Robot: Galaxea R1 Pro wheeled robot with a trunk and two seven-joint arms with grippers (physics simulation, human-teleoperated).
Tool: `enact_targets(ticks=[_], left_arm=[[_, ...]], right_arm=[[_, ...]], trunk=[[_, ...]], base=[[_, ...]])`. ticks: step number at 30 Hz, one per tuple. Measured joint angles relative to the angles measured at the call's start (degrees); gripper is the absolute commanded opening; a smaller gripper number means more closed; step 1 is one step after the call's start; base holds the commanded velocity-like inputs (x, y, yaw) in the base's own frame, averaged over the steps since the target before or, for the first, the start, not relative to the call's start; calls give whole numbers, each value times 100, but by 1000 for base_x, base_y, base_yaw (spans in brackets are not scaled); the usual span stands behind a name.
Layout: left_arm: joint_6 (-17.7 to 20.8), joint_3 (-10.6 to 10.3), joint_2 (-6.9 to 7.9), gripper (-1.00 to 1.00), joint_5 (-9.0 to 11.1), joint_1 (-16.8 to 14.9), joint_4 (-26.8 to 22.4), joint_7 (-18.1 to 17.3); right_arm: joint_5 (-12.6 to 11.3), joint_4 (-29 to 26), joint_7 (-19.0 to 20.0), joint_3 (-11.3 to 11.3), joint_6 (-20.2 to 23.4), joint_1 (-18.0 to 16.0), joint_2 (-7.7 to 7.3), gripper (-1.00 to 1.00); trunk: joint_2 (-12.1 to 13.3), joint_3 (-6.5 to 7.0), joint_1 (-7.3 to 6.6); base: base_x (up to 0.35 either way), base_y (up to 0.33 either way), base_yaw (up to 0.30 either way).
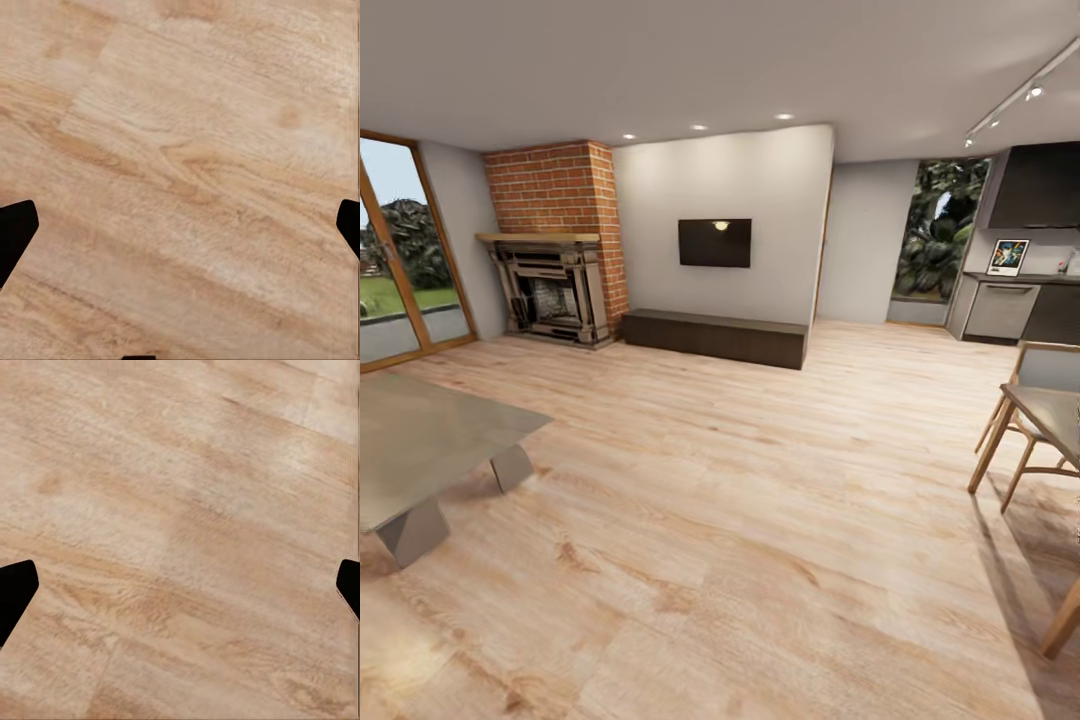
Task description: Pick up the poster from the kitchen countertop and hang it on one of the wall nails in the kitchen.
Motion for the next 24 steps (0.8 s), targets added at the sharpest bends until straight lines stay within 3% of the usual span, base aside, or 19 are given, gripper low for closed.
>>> enact_targets(ticks=[19, 24], left_arm=[[0, 1, 8, 100, 0, 0, 0, 0], [0, 3, 8, 100, 0, 1, -1, 0]], right_arm=[[-1, -1, 0, 0, 0, 1, -1, 100], [0, 1, -2, 0, -1, -1, 0, 100]], trunk=[[0, 0, 0], [0, 0, 0]], base=[[334, -8, -255], [338, 0, -69]])
